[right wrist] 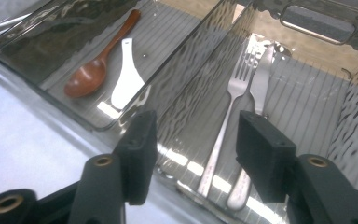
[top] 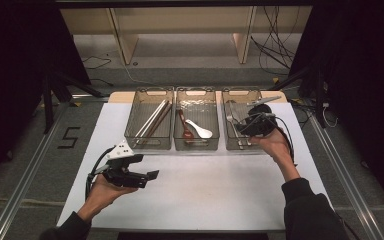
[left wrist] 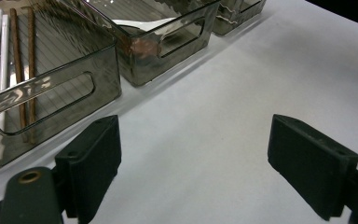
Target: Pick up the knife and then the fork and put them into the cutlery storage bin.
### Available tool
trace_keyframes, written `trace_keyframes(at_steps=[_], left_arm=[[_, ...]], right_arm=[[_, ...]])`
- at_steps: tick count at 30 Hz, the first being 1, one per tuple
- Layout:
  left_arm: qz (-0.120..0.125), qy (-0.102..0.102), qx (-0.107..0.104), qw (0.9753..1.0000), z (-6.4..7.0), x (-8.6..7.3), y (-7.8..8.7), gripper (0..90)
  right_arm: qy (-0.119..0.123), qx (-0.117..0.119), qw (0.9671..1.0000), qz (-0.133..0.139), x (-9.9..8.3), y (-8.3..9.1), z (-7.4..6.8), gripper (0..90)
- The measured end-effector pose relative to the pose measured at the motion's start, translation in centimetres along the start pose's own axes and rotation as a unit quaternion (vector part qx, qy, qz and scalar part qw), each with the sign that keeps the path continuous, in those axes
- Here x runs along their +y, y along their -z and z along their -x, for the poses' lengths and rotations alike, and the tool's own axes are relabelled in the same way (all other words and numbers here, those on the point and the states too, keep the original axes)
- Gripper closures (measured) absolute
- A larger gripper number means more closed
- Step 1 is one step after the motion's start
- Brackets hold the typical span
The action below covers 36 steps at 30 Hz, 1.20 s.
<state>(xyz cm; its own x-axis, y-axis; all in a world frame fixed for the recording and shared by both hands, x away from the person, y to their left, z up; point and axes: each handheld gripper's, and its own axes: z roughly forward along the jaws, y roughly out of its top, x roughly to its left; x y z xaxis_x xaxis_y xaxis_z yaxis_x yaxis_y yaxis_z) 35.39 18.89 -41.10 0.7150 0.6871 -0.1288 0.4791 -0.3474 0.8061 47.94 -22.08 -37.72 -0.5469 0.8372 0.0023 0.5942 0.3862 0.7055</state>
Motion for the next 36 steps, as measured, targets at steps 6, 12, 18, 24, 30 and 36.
trace_keyframes(at_steps=[6,12,18,24,30,36], left_arm=[[0.001,0.000,0.000,1.0000,0.0,0.0,0.0,16.9],[0.003,0.001,-0.001,1.0000,0.0,0.0,0.0,16.9],[0.006,0.001,-0.001,1.0000,0.1,0.0,0.0,16.9],[0.006,0.000,-0.002,1.0000,0.1,0.0,0.1,16.8],[0.007,0.003,-0.004,1.0000,0.0,0.1,0.2,16.8],[0.010,0.004,-0.005,0.9999,0.0,0.1,0.2,16.8]], right_arm=[[-0.006,0.012,0.9997,0.020,-0.4,0.8,-0.9,43.0],[-0.013,0.024,0.9990,0.036,-1.0,1.6,-1.9,40.4],[-0.020,0.047,0.9973,0.053,-1.8,2.4,-2.8,37.0],[-0.023,0.065,0.9956,0.063,-2.5,3.0,-3.7,33.3],[-0.017,0.072,0.9945,0.074,-3.3,3.6,-4.6,31.0],[-0.013,0.082,0.9933,0.080,-4.2,4.1,-5.4,28.3]])
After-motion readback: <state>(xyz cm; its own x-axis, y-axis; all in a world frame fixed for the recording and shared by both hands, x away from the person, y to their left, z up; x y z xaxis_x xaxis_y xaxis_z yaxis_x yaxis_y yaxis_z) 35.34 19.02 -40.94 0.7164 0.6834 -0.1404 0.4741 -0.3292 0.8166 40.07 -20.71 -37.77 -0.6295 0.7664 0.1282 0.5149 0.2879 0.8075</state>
